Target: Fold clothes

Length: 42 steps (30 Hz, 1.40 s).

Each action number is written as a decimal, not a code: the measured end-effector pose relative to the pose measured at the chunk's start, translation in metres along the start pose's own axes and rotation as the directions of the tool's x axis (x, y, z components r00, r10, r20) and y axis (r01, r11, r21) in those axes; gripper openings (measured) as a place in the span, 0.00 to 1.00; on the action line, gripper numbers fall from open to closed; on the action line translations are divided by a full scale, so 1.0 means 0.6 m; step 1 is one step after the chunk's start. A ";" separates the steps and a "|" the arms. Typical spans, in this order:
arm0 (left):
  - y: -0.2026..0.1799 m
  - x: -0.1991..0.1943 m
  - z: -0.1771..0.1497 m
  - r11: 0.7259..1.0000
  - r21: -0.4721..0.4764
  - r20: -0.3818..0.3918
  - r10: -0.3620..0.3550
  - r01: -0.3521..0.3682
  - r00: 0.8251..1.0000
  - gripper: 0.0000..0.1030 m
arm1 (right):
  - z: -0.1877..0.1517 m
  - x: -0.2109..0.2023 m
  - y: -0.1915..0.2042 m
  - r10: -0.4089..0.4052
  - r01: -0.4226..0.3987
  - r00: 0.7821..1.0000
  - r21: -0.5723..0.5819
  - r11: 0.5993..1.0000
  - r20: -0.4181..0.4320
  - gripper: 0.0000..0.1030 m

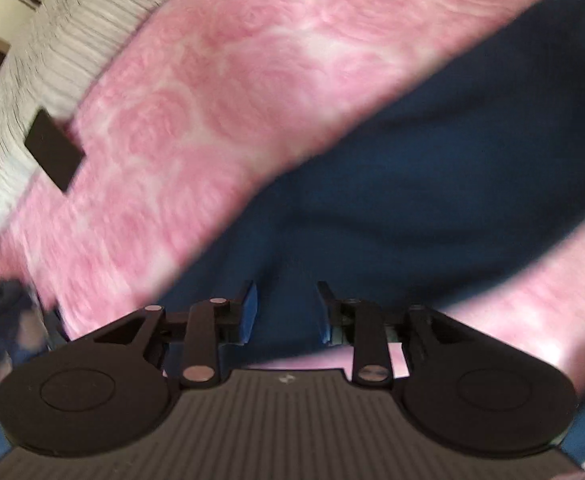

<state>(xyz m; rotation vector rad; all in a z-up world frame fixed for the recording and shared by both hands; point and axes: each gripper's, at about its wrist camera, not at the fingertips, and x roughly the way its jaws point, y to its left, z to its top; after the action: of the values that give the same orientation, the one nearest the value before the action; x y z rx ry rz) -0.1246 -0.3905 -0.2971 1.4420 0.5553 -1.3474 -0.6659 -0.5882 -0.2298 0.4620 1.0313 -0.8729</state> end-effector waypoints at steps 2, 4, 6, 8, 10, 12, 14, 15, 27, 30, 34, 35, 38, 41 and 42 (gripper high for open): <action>-0.032 -0.020 -0.035 0.999 0.009 -0.006 -0.032 0.032 0.999 0.26 | -0.037 -0.017 -0.013 -0.004 0.008 0.999 0.107 0.994 -0.039 0.74; -0.064 -0.037 -0.073 0.998 0.031 -0.018 -0.050 0.050 0.999 0.30 | -0.073 -0.026 -0.016 0.003 0.012 0.997 0.205 0.979 -0.072 0.74; -0.090 -0.053 -0.114 0.997 0.041 -0.036 -0.068 0.069 0.997 0.31 | -0.099 -0.038 -0.001 0.019 0.006 0.995 0.254 0.967 -0.098 0.74; -0.104 -0.070 -0.157 0.995 0.053 -0.039 -0.084 0.086 0.996 0.32 | -0.118 -0.052 0.026 0.036 -0.004 0.993 0.268 0.963 -0.116 0.74; -0.112 -0.085 -0.201 0.993 0.071 -0.040 -0.096 0.098 0.995 0.34 | -0.128 -0.071 0.072 0.065 -0.039 0.993 0.238 0.971 -0.102 0.74; -0.109 -0.094 -0.244 0.990 0.088 -0.048 -0.103 0.107 0.993 0.35 | -0.131 -0.086 0.129 0.093 -0.074 0.992 0.207 0.976 -0.084 0.74; -0.094 -0.103 -0.287 0.988 0.106 -0.034 -0.108 0.111 0.994 0.37 | -0.135 -0.094 0.198 0.119 -0.104 0.990 0.188 0.977 -0.069 0.74; -0.085 -0.108 -0.310 0.987 0.113 -0.023 -0.115 0.117 0.993 0.38 | -0.138 -0.099 0.233 0.129 -0.115 0.989 0.184 0.976 -0.066 0.74; -0.024 -0.062 -0.497 0.876 0.442 0.069 -0.250 0.196 0.966 0.36 | -0.163 -0.146 0.605 0.214 -0.199 0.974 0.178 0.964 -0.071 0.74; -0.021 -0.065 -0.505 0.844 0.486 0.062 -0.292 0.227 0.954 0.05 | -0.162 -0.152 0.661 0.226 -0.218 0.970 0.100 0.971 -0.084 0.74; 0.006 -0.138 -0.515 0.817 0.430 0.006 -0.427 0.383 0.904 0.04 | -0.163 -0.166 0.701 0.211 -0.212 0.974 -0.002 0.977 -0.084 0.74; 0.021 -0.161 -0.513 0.807 0.387 -0.011 -0.481 0.447 0.877 0.04 | -0.163 -0.167 0.705 0.197 -0.198 0.978 -0.009 0.980 -0.076 0.74; 0.084 -0.213 -0.495 0.811 0.232 0.033 -0.559 0.538 0.829 0.04 | -0.161 -0.168 0.689 0.156 -0.154 0.987 0.045 0.987 -0.043 0.74; 0.142 -0.194 -0.460 0.830 0.079 0.077 -0.557 0.552 0.827 0.07 | -0.160 -0.167 0.667 0.138 -0.132 0.990 0.157 0.979 -0.031 0.74; 0.159 -0.177 -0.447 0.839 0.029 0.086 -0.543 0.543 0.835 0.09 | -0.160 -0.165 0.661 0.133 -0.125 0.991 0.187 0.974 -0.029 0.74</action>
<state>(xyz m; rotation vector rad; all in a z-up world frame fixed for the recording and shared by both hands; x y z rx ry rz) 0.0463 -0.1548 -0.2106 1.2590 0.9533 -1.8489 -0.4218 -0.2469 -0.2097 0.6993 0.9504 -0.8488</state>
